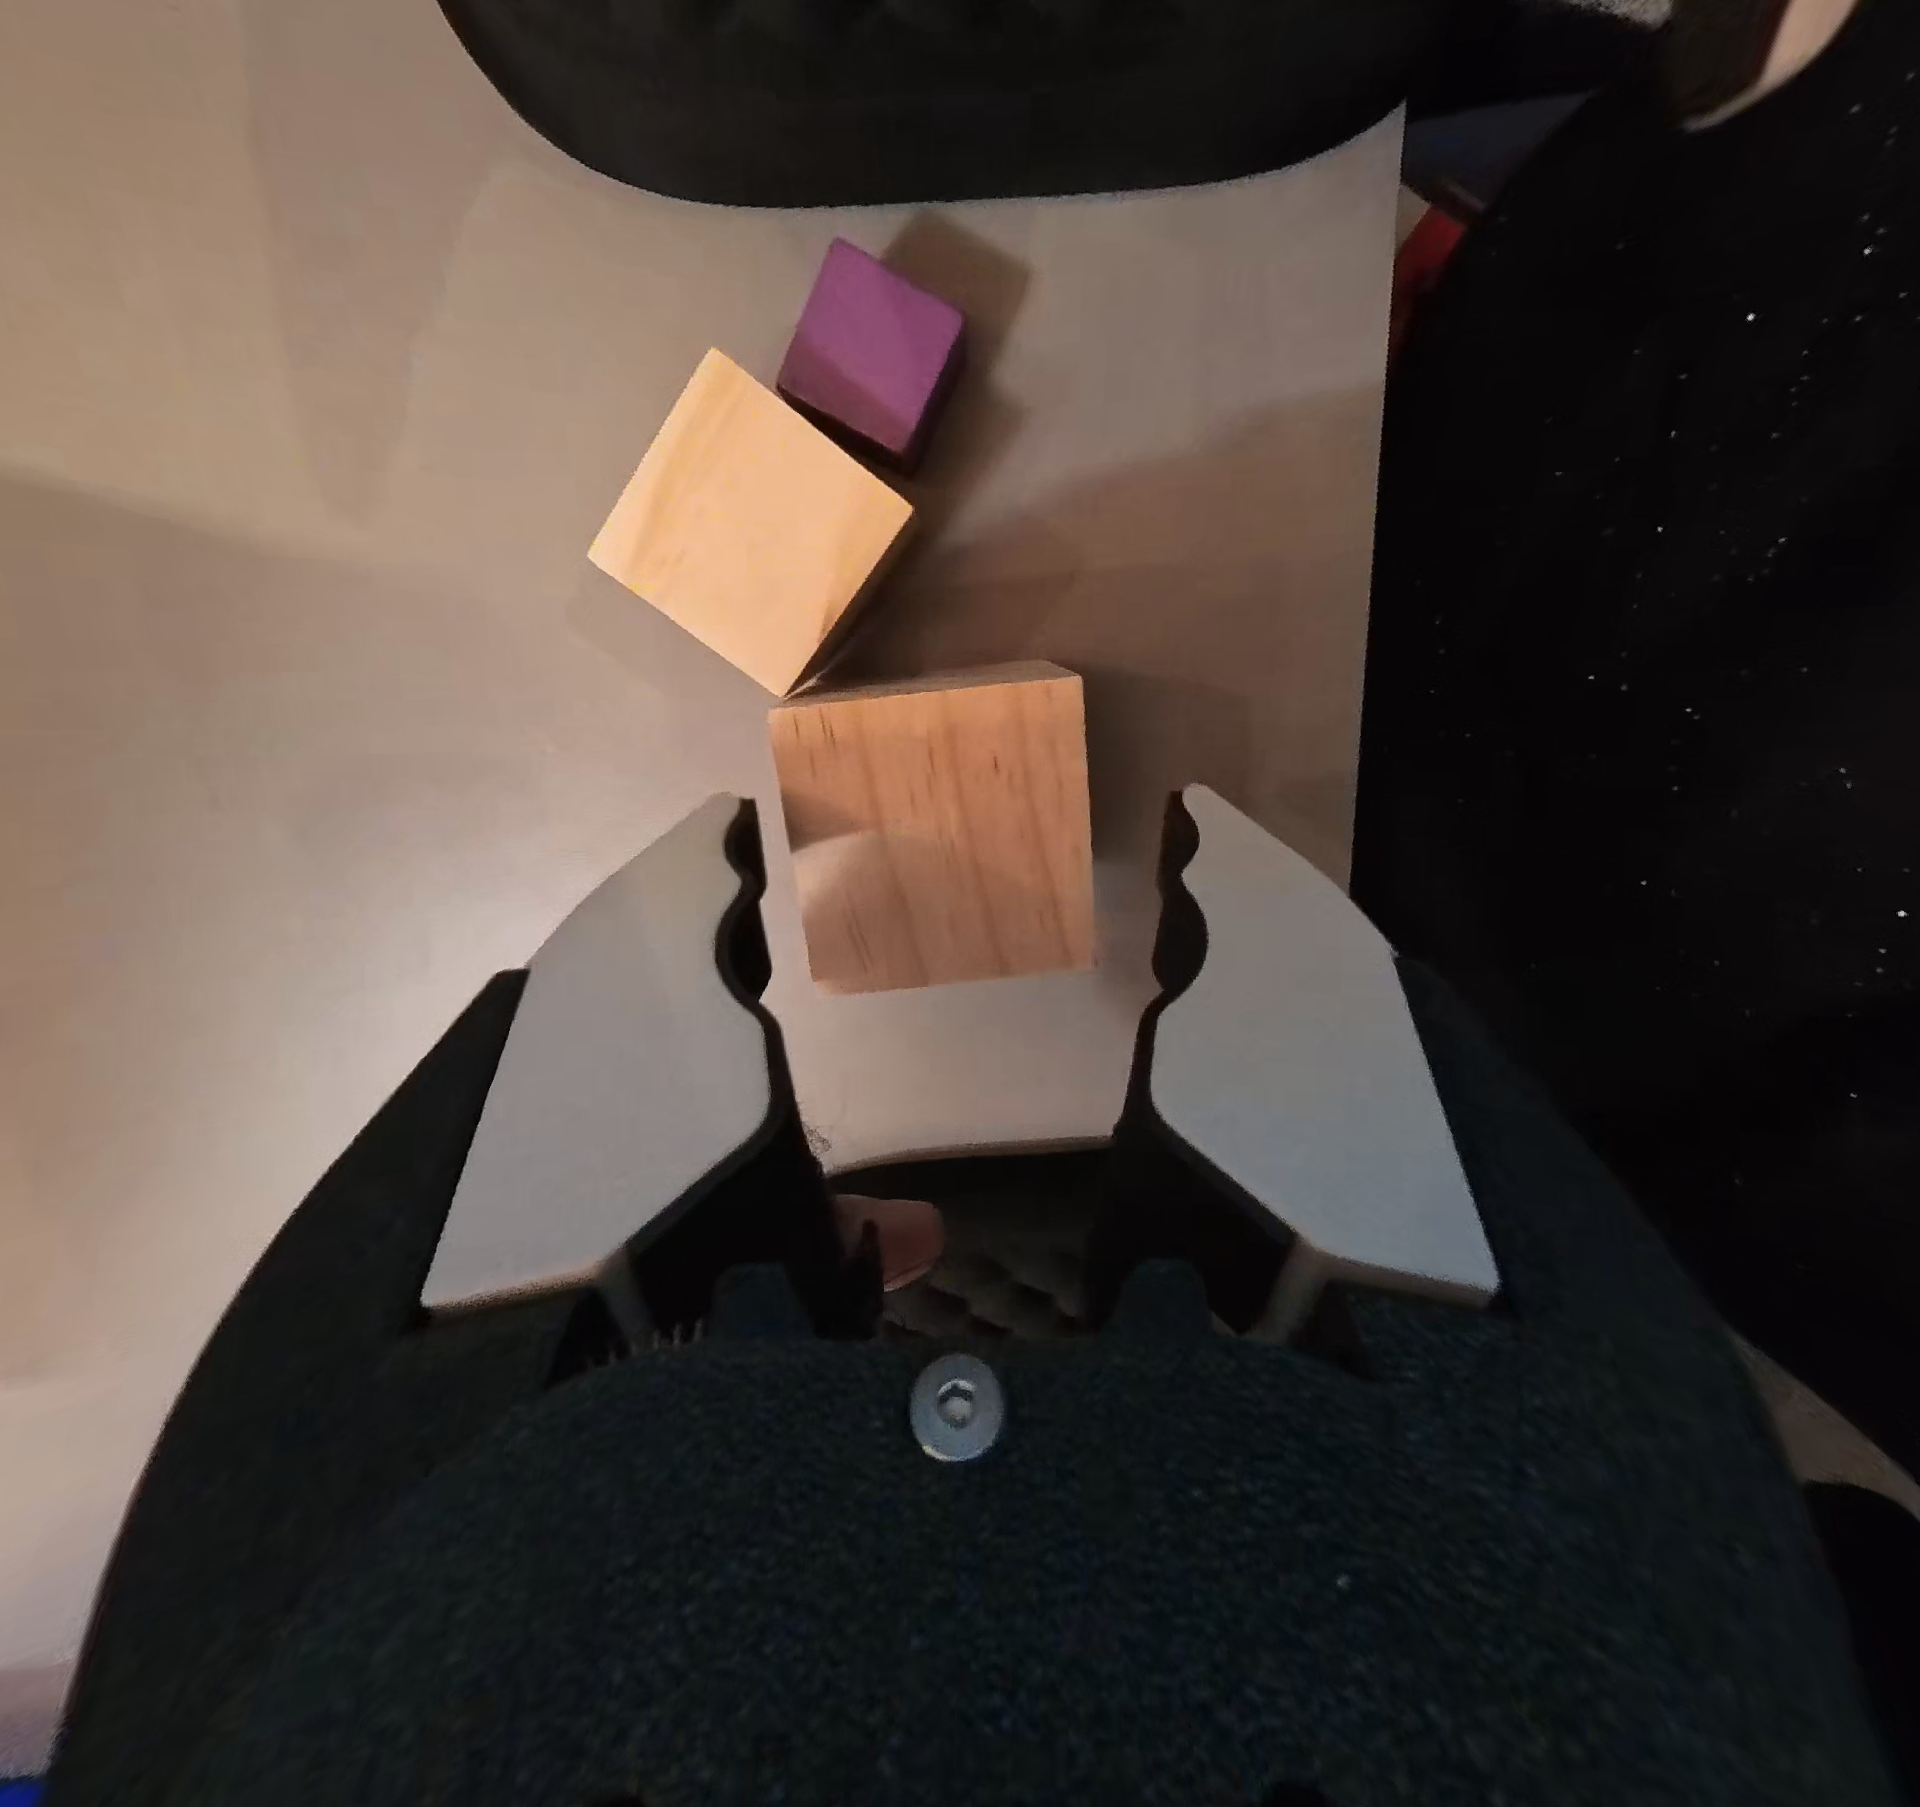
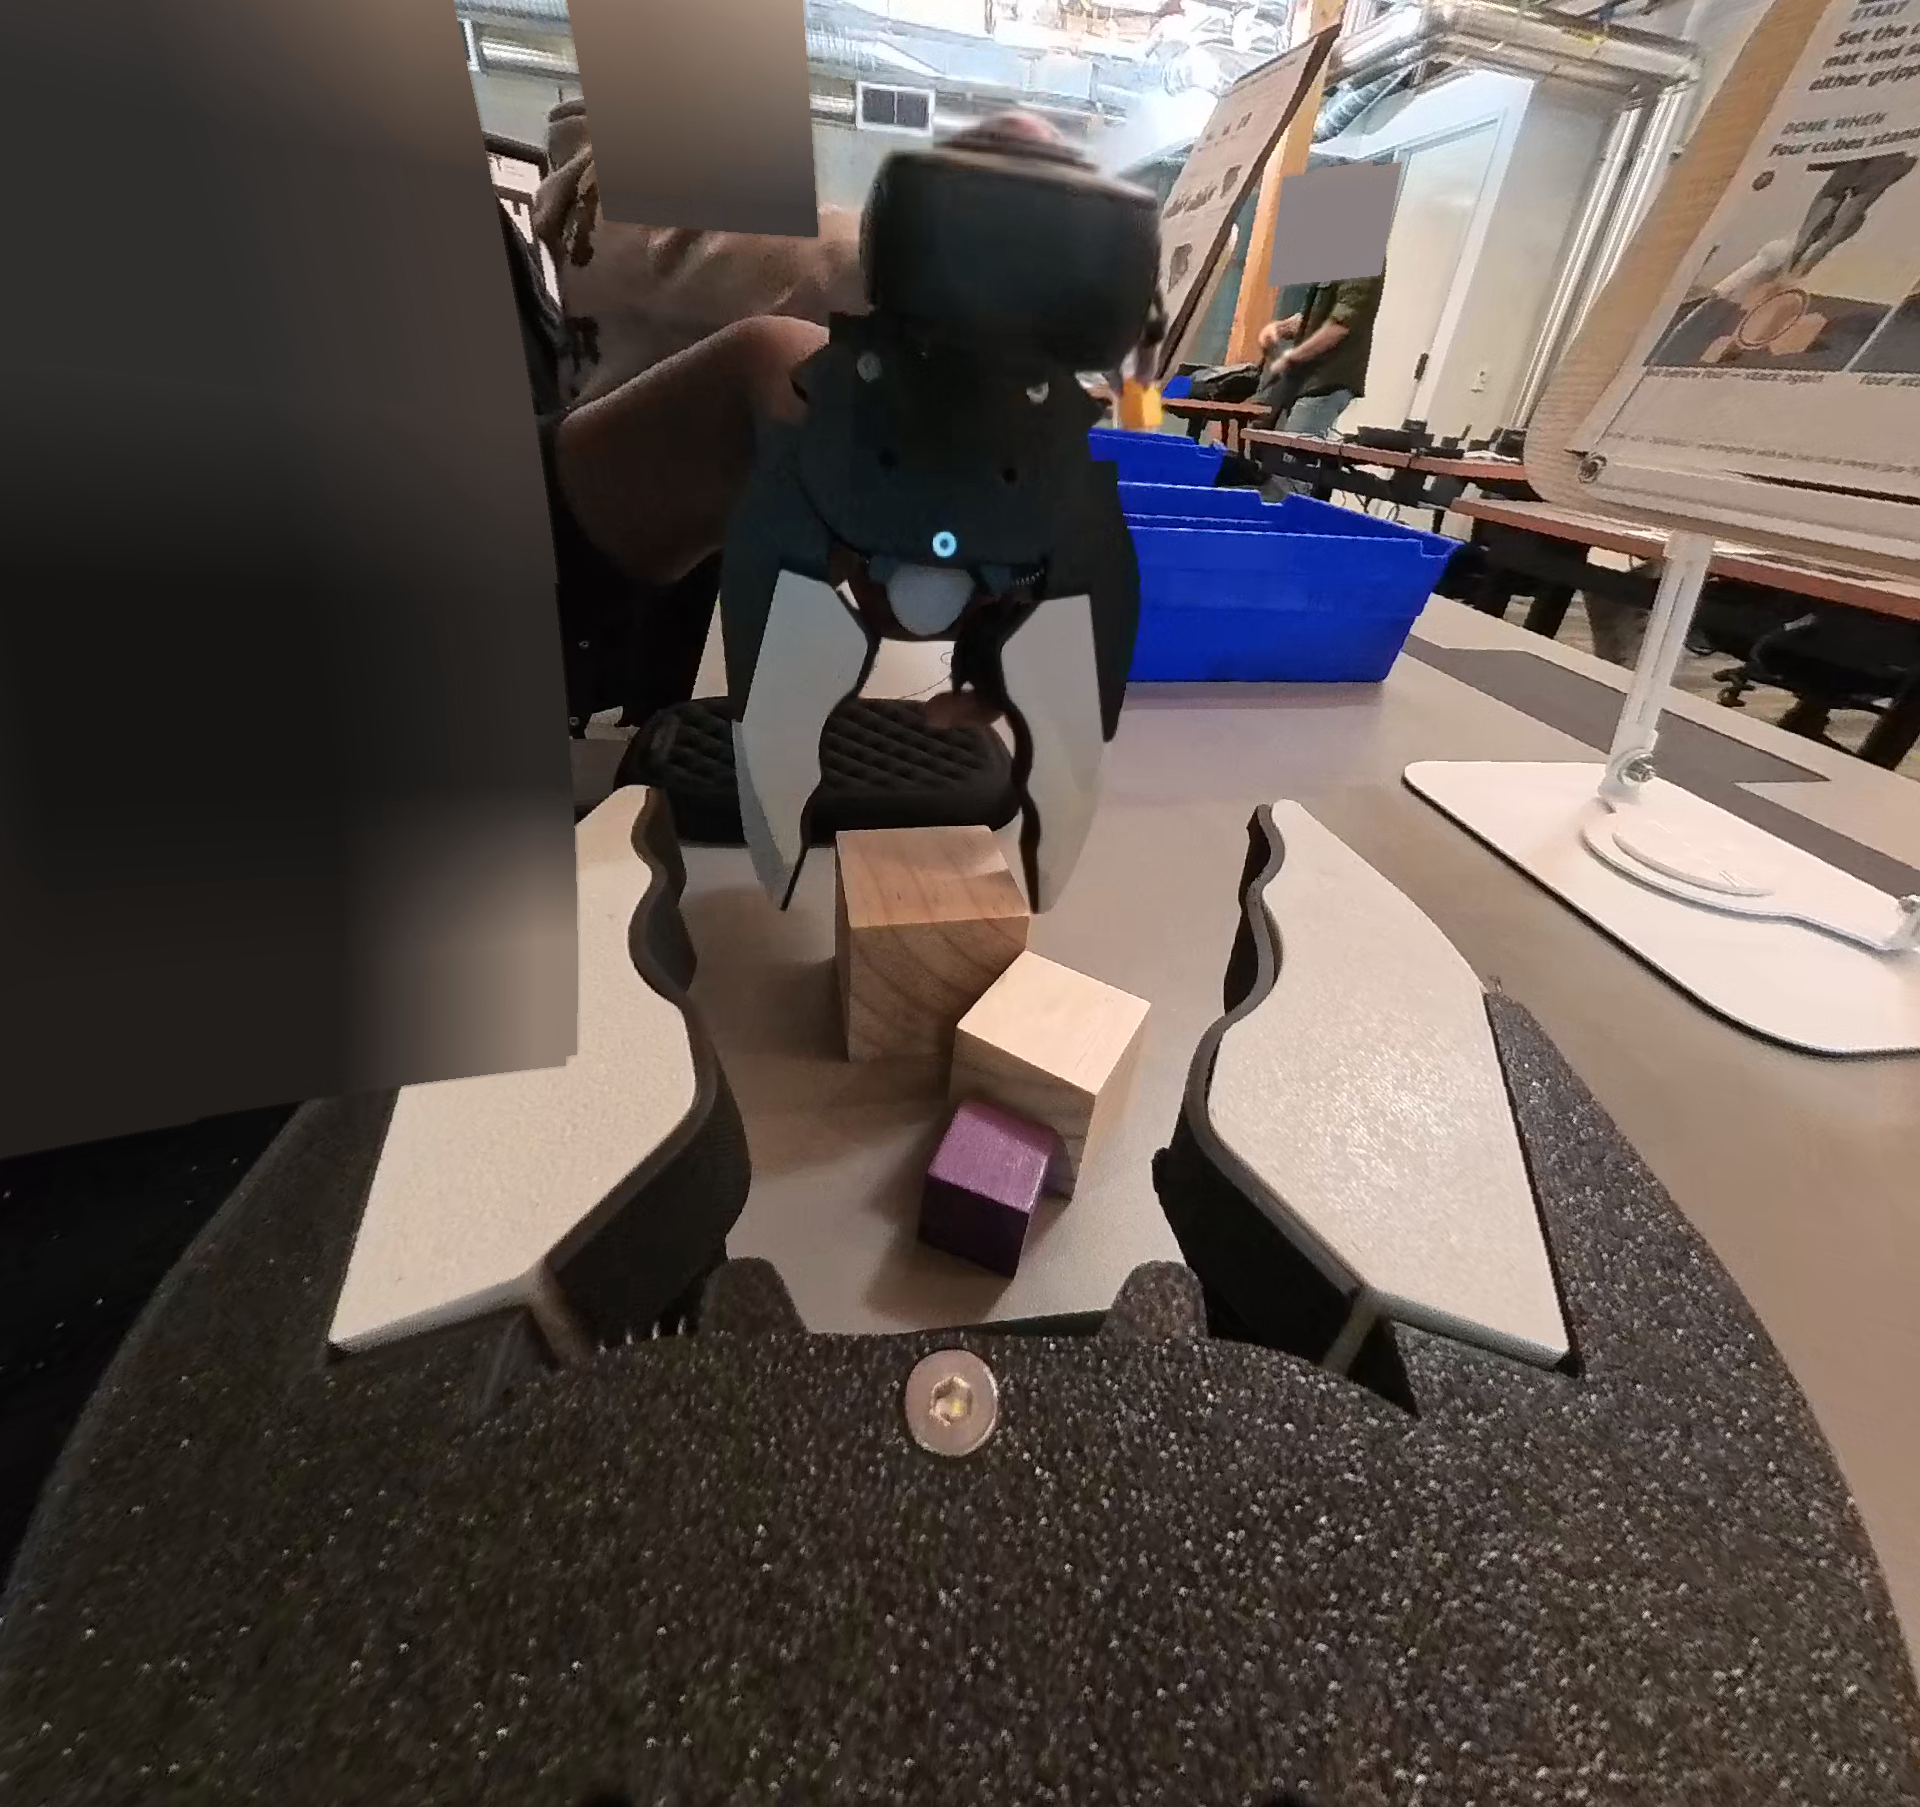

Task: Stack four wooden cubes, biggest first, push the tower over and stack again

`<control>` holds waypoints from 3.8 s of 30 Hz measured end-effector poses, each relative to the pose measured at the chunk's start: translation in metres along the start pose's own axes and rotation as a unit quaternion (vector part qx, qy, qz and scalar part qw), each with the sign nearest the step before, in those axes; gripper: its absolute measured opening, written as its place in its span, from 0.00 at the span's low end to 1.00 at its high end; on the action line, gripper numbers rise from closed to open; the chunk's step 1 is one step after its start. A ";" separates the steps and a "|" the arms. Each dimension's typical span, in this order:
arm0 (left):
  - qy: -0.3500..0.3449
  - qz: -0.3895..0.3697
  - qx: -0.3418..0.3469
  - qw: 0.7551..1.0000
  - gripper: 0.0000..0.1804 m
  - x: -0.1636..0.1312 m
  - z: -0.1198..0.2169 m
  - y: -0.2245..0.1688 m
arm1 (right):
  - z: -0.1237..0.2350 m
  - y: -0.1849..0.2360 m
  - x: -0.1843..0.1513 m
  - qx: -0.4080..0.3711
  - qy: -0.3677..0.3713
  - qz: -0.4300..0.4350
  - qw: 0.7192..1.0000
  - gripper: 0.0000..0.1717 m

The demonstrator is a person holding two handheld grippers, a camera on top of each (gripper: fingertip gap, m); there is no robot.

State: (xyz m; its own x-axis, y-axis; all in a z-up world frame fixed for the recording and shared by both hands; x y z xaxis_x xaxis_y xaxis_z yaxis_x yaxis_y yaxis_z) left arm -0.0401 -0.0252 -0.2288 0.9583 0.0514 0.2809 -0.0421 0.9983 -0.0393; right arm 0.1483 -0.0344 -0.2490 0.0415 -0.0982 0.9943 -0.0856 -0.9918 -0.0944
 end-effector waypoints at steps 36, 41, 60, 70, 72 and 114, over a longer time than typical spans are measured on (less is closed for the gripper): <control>0.026 -0.005 0.032 0.999 0.31 -0.055 0.022 0.108 | 0.001 -0.001 0.000 -0.003 -0.003 -0.004 1.000 0.55; 0.026 0.008 0.029 0.999 0.31 -0.055 0.021 0.111 | 0.000 -0.001 0.000 -0.003 -0.001 -0.005 1.000 0.55; -0.110 0.064 0.081 0.989 0.50 -0.031 0.058 0.074 | 0.001 -0.002 0.000 -0.005 -0.006 -0.010 1.000 0.55; -0.132 0.097 0.071 0.984 0.47 -0.009 0.039 0.034 | 0.002 -0.003 0.001 -0.009 -0.010 -0.013 1.000 0.55; -0.129 0.111 0.069 0.983 0.47 -0.004 0.029 0.029 | 0.002 -0.003 0.001 -0.010 -0.011 -0.014 1.000 0.54; -0.215 0.168 0.059 0.960 0.24 0.002 -0.015 0.014 | 0.003 -0.002 0.001 -0.017 -0.014 -0.010 1.000 0.52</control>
State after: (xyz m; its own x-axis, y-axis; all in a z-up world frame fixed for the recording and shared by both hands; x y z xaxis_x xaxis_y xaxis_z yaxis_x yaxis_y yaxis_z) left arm -0.0341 -0.0117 -0.2433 0.6806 0.3521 0.6425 -0.3849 0.9180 -0.0953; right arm 0.1516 -0.0323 -0.2482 0.0708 -0.0810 0.9942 -0.1188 -0.9903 -0.0722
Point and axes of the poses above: each gripper's, where its closed fingertips meet, z back along the fingers, x out of its top, y = z × x across the jaws, the point moved 10 cm from there along z, back along the fingers, and after that the axes turned 1 degree about z, right-handed, at the moved point
